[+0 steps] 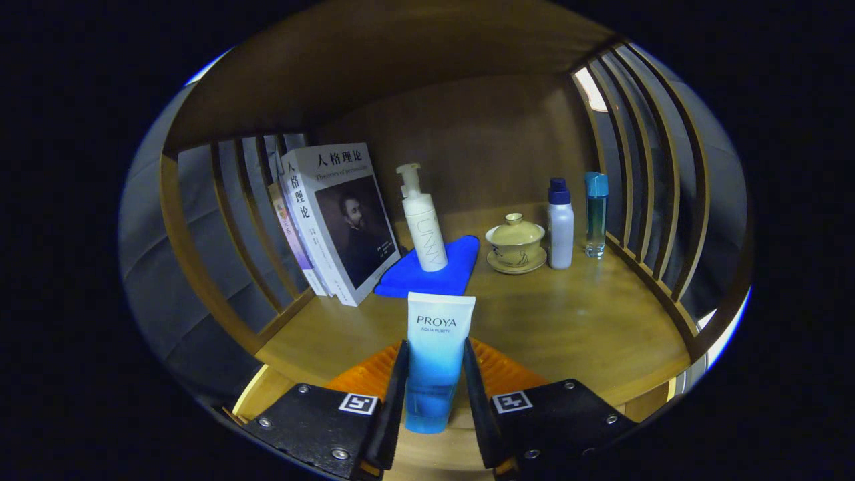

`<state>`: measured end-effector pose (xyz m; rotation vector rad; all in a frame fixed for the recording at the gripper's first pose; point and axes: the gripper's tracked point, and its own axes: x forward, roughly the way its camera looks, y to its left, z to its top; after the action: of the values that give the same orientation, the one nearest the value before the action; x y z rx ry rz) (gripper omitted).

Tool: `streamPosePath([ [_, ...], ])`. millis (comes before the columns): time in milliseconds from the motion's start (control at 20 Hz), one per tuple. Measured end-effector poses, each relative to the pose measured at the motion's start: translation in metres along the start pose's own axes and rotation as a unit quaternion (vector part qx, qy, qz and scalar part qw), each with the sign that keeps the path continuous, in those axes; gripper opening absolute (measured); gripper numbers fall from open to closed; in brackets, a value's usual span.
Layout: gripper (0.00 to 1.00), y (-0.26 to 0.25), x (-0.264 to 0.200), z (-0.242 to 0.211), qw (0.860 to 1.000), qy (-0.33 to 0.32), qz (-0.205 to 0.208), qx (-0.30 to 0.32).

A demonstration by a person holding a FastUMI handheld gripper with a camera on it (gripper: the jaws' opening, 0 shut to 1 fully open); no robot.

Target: Pull open the drawer, take out the items inside it, and place them on the countertop above the cabinet.

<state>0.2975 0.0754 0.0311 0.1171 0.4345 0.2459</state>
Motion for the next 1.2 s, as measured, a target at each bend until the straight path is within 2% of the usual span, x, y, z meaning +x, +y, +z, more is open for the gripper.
streamPosePath([
  [250,0.53,-0.004,0.010,-0.009,1.000,0.004,-0.021,-0.001],
  [400,0.53,0.001,0.010,0.002,1.000,-0.015,-0.024,0.008],
  [450,0.55,0.002,0.007,0.002,0.999,-0.021,-0.025,0.007],
  [650,0.94,0.002,-0.015,0.013,0.996,-0.068,-0.050,-0.034],
  [1000,0.95,0.029,-0.084,-0.004,0.988,-0.134,-0.037,-0.066],
  [1200,0.94,0.035,-0.121,-0.016,0.979,-0.179,-0.047,-0.089],
])
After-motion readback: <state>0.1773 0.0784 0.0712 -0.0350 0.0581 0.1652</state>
